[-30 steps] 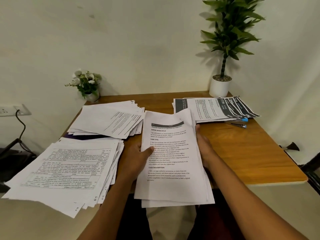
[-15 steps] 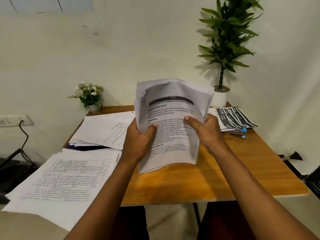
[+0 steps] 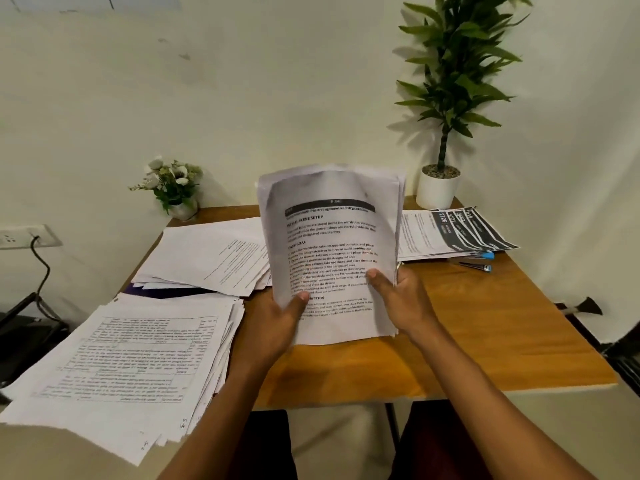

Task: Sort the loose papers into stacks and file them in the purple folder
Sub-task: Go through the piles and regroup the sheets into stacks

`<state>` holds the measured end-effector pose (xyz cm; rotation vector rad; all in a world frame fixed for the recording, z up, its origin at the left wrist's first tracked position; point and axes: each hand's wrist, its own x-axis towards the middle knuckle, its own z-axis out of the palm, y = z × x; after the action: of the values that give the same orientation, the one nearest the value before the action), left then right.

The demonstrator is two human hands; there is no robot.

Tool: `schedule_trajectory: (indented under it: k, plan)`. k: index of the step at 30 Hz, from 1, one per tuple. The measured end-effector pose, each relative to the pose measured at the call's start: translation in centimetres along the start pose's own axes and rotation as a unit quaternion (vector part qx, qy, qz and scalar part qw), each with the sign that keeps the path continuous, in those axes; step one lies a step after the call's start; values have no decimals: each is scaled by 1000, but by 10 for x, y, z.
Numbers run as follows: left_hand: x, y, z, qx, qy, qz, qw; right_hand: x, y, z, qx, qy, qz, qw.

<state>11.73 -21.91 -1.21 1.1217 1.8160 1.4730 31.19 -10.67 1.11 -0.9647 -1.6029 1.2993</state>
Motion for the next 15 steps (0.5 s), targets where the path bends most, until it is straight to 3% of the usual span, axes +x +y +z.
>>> schedule_trajectory:
  k: [3,6,8,10,12,14,15]
  plan:
    - [14,16,-5,63,-31,7,997,4,-12,-12,155,-14,26,988]
    - [39,25,-12,211,-136,-35,967,21,-27,-44,257,69,-11,964]
    - [52,30,-9,283,-212,-46,934,33,-37,-71,153,120,-56,979]
    - [58,40,0,354,-257,-33,899,41,-46,-96,-61,117,-65,989]
    - [63,50,12,378,-288,-28,880,46,-49,-114,-218,11,-4,976]
    - [68,55,21,382,-319,-13,867,48,-47,-121,-245,-100,70,962]
    - [69,57,26,394,-332,-5,857,47,-43,-122,-225,-114,99,963]
